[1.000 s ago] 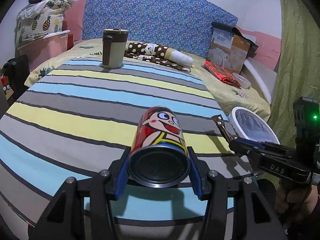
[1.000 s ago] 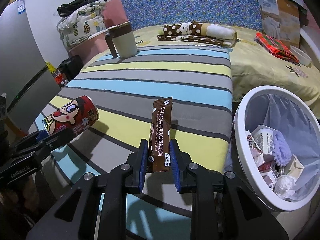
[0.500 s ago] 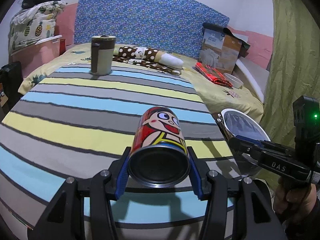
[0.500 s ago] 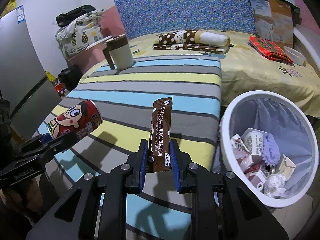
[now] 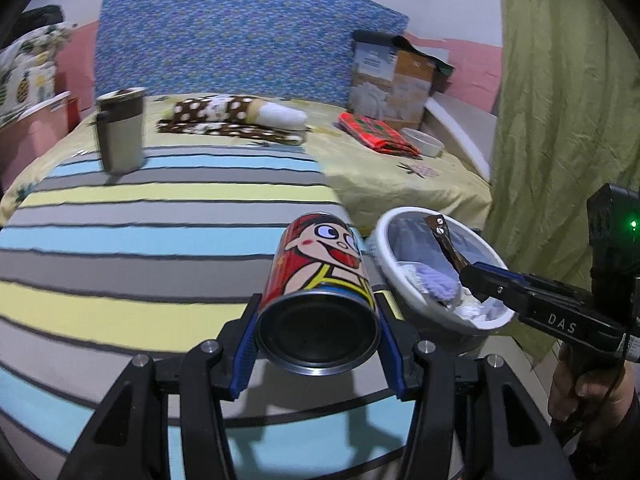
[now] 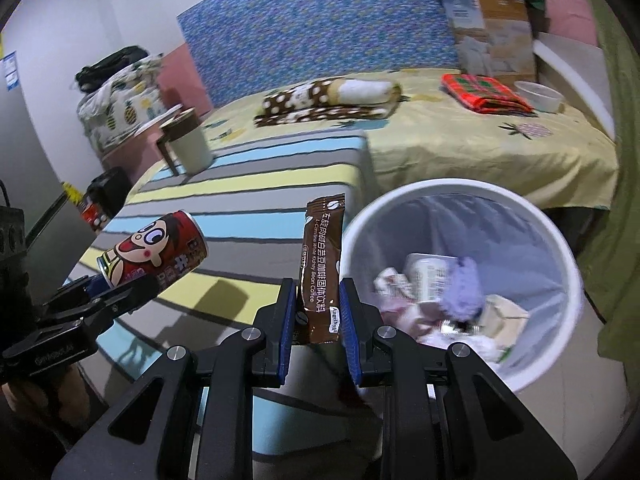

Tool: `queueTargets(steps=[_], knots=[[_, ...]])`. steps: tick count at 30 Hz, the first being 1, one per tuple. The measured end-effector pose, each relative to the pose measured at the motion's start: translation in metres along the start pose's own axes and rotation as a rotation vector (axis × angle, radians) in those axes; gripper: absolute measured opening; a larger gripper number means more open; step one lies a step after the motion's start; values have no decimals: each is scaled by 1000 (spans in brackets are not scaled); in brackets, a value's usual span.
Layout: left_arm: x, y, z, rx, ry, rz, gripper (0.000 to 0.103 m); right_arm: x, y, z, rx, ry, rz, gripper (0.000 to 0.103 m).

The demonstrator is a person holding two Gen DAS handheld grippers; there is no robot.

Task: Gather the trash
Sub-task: 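Carry the chocolate bar and red can over the white bin, then open the right gripper to drop the chocolate bar while the left gripper drops the can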

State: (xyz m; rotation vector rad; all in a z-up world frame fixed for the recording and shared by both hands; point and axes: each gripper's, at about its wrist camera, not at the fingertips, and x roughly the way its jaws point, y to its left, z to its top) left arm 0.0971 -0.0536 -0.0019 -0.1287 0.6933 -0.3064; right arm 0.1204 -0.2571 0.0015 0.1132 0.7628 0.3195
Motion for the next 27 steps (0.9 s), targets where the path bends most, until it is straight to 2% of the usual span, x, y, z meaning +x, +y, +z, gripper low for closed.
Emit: queueTargets(steps=[14,27], knots=[[38,-67,22,128,34,-119,54,-11,-54,-7,126,-13,-115,24],[82,-105,31,182,101,-191,54,-7,-81,-8,178,15,-142,25]])
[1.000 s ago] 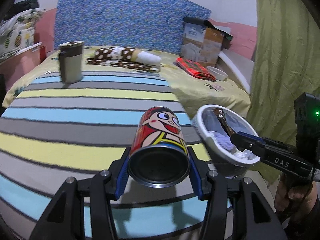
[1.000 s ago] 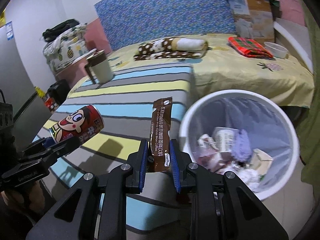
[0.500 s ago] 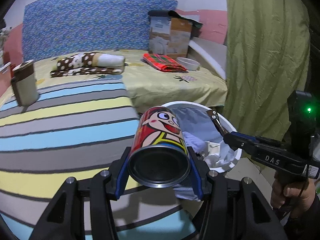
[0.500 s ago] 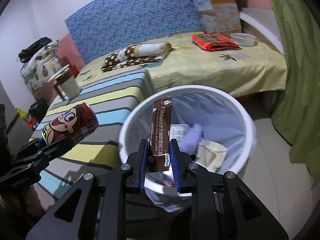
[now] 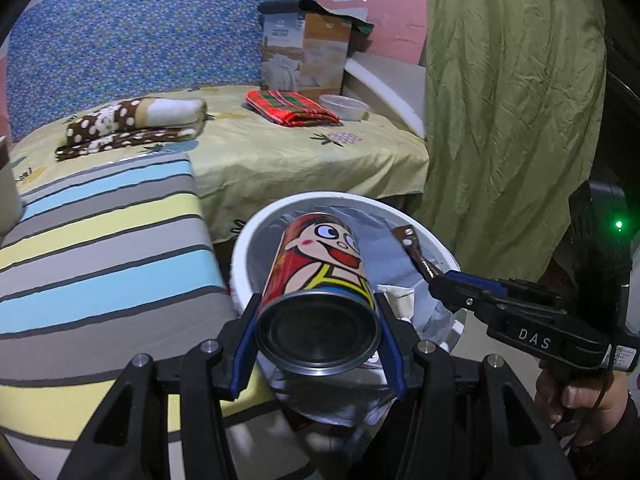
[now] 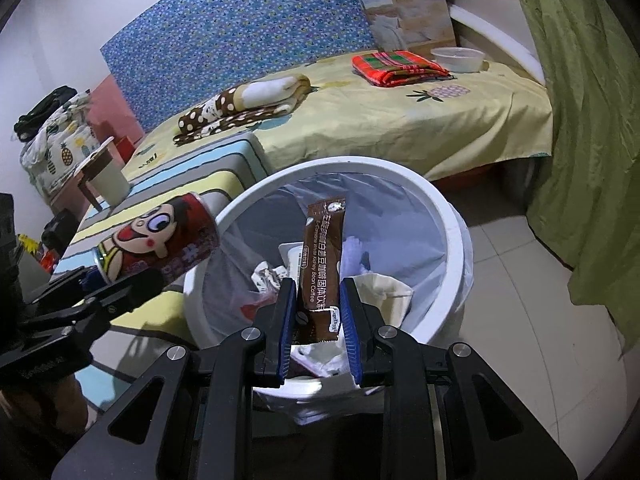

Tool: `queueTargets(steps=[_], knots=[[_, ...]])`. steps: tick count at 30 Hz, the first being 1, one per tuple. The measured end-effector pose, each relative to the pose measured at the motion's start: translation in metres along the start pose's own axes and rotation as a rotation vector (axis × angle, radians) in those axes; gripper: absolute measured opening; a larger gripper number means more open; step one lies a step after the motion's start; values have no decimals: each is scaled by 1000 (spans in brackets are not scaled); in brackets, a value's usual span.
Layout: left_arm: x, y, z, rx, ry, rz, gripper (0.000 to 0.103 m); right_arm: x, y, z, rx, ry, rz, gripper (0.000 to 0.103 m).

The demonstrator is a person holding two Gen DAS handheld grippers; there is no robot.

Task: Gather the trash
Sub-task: 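Open the right gripper to drop the chocolate bar while the left gripper drops the can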

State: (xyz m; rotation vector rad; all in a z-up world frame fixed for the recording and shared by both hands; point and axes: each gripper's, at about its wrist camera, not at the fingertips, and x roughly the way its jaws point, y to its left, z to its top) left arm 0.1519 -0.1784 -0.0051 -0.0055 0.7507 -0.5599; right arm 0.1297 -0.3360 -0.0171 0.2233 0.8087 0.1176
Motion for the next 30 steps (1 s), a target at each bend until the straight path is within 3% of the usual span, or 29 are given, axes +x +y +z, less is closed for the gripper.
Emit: queueTargets(steps=[3,8,30], knots=[[10,-2,2,8,18,-15,54,3,-3,1,-4,8,-3,25],[16,-3,3,-6,22,-34,55,2,-7,-1,2,7,-6,38],[-43,14,-25,-55,-30,37,55,-27,26,-11,-66,-29,21,44]])
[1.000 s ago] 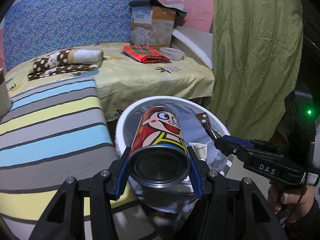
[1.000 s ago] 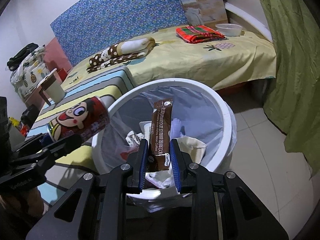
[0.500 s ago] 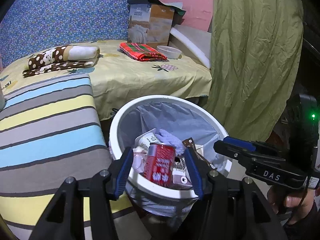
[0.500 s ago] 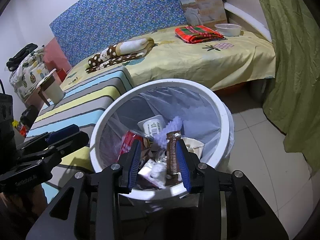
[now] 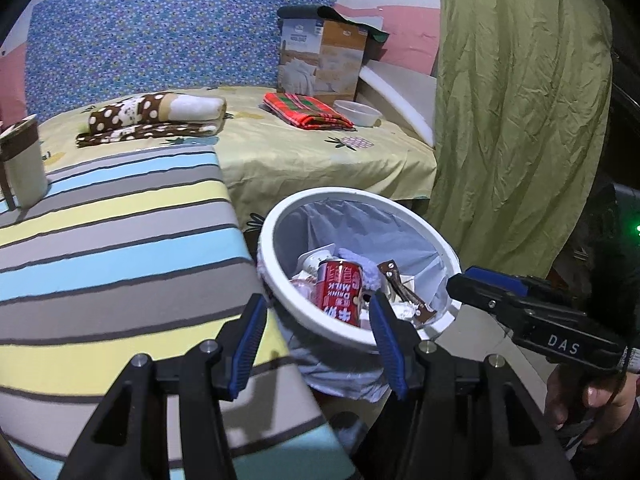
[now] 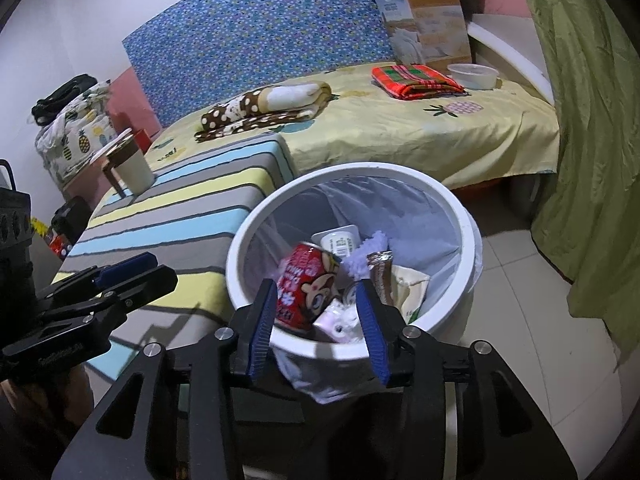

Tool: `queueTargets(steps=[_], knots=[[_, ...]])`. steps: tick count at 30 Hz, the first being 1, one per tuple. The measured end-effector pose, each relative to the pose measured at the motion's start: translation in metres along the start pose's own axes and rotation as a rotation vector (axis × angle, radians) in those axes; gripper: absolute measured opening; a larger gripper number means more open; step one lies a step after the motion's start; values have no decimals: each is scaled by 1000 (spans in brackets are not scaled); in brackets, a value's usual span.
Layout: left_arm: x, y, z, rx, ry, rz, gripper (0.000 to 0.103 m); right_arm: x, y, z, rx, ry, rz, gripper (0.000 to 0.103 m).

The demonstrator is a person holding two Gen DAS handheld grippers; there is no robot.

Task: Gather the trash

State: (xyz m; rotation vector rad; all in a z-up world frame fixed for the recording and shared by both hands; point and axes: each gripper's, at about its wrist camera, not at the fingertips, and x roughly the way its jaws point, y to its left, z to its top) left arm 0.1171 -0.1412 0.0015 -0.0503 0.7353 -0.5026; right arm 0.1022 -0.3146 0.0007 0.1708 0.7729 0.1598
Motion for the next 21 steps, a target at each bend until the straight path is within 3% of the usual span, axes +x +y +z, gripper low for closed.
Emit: queueTargets(steps=[21], knots=[[-55,10,-34,-46,-61,126,55,-27,42,-23,-97,-31,38,51]])
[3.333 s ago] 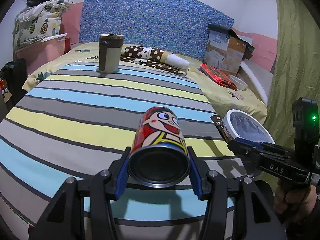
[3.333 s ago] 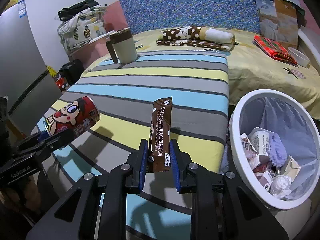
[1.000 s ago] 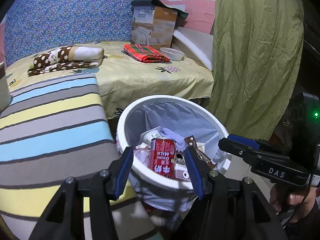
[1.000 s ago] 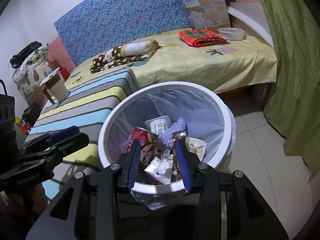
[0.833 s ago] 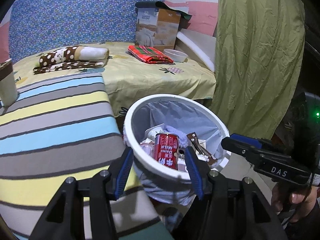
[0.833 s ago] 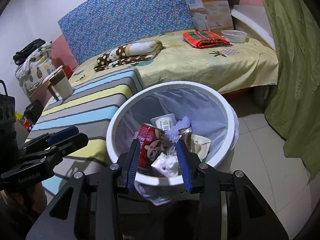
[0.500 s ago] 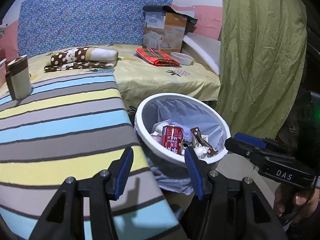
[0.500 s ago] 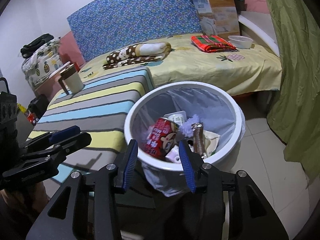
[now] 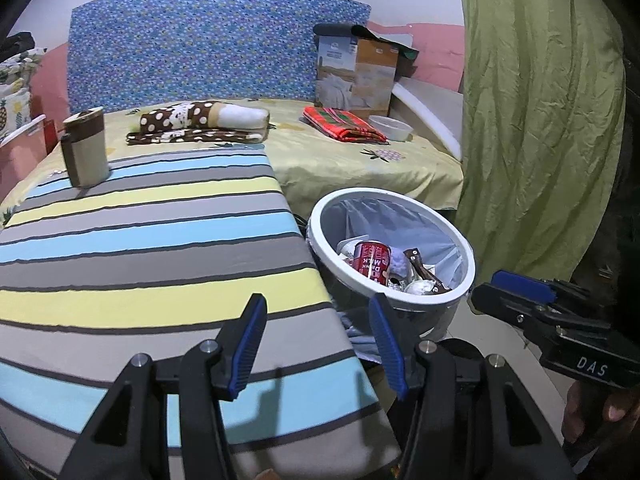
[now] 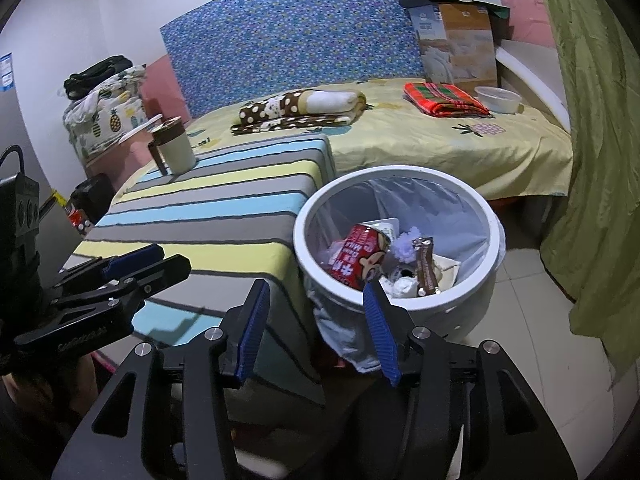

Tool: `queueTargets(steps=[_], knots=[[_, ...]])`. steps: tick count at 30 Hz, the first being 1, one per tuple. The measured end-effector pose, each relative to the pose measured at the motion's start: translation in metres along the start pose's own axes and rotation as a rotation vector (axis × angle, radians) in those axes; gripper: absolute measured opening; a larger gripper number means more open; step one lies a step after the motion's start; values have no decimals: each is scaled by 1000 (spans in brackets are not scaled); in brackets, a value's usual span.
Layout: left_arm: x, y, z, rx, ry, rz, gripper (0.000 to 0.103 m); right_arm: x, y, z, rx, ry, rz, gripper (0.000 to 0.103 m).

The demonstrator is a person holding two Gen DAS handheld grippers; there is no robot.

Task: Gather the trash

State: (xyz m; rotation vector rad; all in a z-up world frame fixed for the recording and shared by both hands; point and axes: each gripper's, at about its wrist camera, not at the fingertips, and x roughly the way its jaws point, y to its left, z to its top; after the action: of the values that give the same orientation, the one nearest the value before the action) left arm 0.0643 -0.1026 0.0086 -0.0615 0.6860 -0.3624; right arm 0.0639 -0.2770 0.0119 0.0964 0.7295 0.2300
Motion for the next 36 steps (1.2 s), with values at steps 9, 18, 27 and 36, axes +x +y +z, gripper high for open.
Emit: queueTargets(steps=[9,18,27,36], knots=[[-15,1,-10,-9,-7,40,55,-4,11,-9,-29,6,18,51],[-16,4,-14,-23,-1,57,55,-7,12,-11,-31,-9,15,51],[-17,4,-14,-22,-2,60,55,-7,12,-11,-28,-7,15,51],[-17,4,-14,-16,-4,70,55,-7,13,-12,-29,-5,18,51]])
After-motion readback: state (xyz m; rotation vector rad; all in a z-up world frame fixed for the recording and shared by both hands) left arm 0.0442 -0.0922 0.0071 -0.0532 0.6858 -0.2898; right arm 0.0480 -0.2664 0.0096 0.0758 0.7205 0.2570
